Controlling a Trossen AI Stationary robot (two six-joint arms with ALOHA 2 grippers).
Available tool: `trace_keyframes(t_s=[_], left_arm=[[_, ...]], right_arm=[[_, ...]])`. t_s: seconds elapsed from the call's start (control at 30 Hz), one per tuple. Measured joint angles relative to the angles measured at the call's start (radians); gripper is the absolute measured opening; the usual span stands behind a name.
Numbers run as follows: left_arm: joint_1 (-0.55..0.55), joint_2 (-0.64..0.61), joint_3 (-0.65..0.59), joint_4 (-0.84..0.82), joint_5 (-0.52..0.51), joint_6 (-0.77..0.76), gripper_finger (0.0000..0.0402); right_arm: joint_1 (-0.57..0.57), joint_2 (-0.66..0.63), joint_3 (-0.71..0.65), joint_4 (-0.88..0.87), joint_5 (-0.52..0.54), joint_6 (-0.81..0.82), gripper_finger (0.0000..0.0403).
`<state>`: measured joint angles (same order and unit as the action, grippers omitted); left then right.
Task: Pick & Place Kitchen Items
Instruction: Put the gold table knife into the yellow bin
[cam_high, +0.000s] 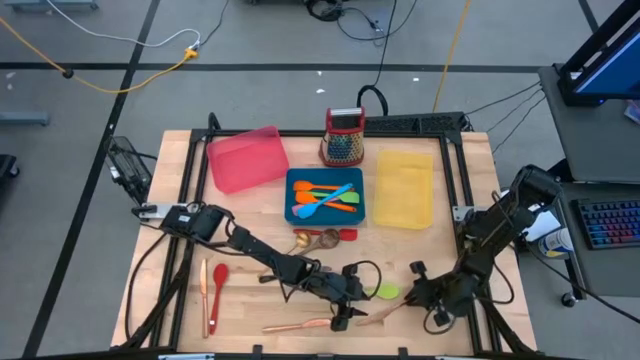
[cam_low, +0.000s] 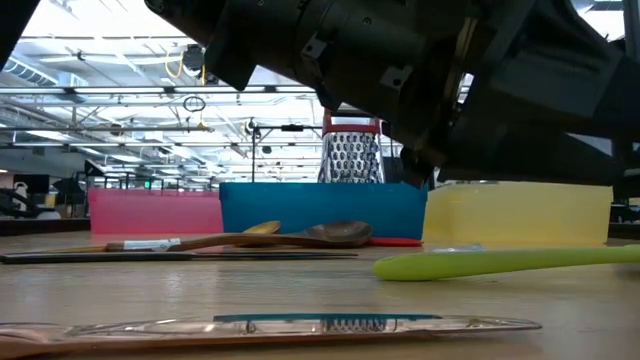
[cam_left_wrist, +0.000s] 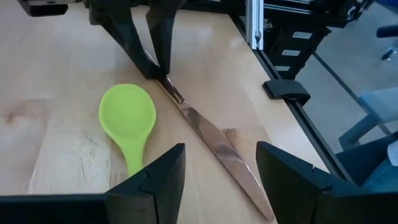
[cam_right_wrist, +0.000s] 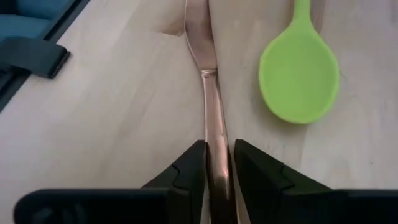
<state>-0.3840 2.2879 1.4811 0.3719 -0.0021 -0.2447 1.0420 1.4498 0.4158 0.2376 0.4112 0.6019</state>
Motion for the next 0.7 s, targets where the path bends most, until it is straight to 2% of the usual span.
trace_keyframes(t_s=[0.17,0.37,0.7], left_arm=[[0.009,0.000,0.000,0.000,0.000,-0.027,0.0202],[0.011,0.000,0.000,0.000,-0.002,-0.052,0.0202],[0.023,0.000,0.000,0.000,-0.001,-0.052,0.0202]], right_arm=[[0.012,0.025,-0.047,0.051,0.049,-0.012,0.0084],[0.015,0.127,-0.111,0.251,0.080,-0.024,0.0084],[0.020,0.299,-0.156,0.454,0.122,-0.055,0.0084]])
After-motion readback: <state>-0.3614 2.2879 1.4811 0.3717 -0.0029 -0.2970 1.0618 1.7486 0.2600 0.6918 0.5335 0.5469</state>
